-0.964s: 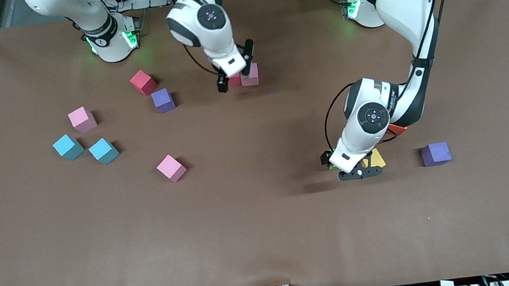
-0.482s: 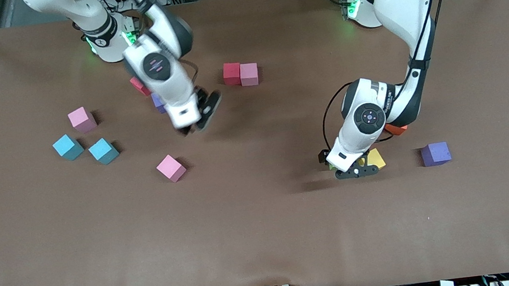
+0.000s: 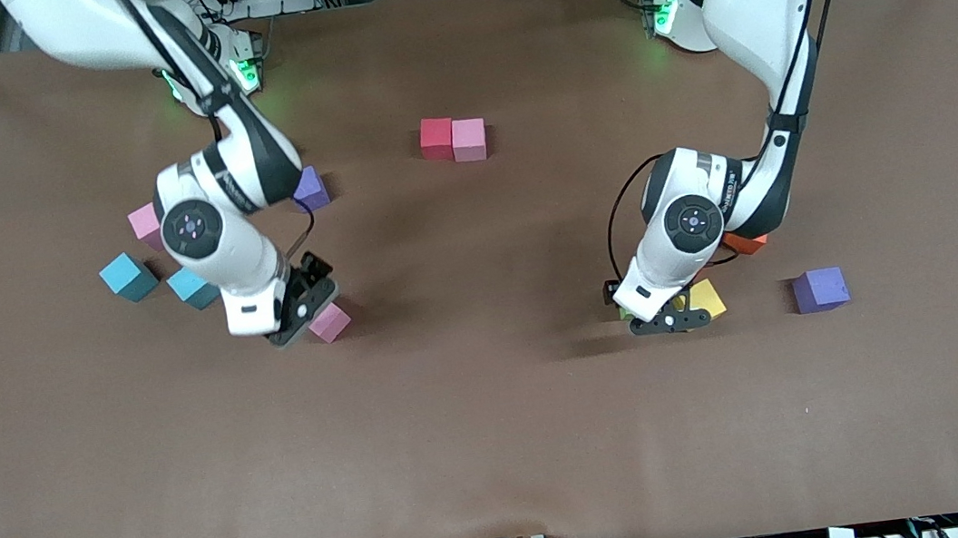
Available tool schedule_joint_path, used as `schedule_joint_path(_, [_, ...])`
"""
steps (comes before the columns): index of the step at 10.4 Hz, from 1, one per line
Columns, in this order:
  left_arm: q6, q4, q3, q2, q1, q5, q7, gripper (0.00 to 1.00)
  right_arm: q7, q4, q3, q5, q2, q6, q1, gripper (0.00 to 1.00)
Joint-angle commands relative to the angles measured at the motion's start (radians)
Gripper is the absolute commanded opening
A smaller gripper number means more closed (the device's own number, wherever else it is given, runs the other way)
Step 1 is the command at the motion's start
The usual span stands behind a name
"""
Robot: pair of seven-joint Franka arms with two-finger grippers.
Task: Form number 2 with 11 blocks
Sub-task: 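Grasp the light pink block with the right gripper while the left gripper lifts green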
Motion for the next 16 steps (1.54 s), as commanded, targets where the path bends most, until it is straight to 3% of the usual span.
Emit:
schedule_joint_path(1, [0.002,-0.017,0.005,-0.008,-0.006,-0.01,0.051,0.54,0.013,0.084,-0.014,-0.008,0.086,-0.004,0.009,1.0])
schedule_joint_path(5, [-0.005,-0.024,0.005,-0.013,-0.006,-0.01,0.162,0.46,0.011,0.052,-0.013,0.0,0.103,0.008,0.009,1.0])
schedule_joint_path(6, [-0.005,-0.024,0.005,-0.014,-0.004,-0.009,0.19,0.39,0.013,0.044,-0.011,0.003,0.101,0.008,0.014,1.0])
schedule_joint_path(9, [-0.006,-0.022,0.0,-0.034,-0.006,-0.003,0.241,0.39,0.015,0.035,-0.006,0.003,0.095,0.007,0.018,1.0])
schedule_joint_path(12, [-0.092,-0.028,-0.04,-0.071,-0.006,-0.003,0.452,0.39,0.015,0.024,-0.005,0.004,0.086,0.01,0.033,1.0])
schedule_joint_path(16, [-0.098,-0.19,-0.132,-0.215,-0.007,0.065,0.584,0.4,0.011,0.001,-0.006,0.004,0.094,0.049,0.034,1.0])
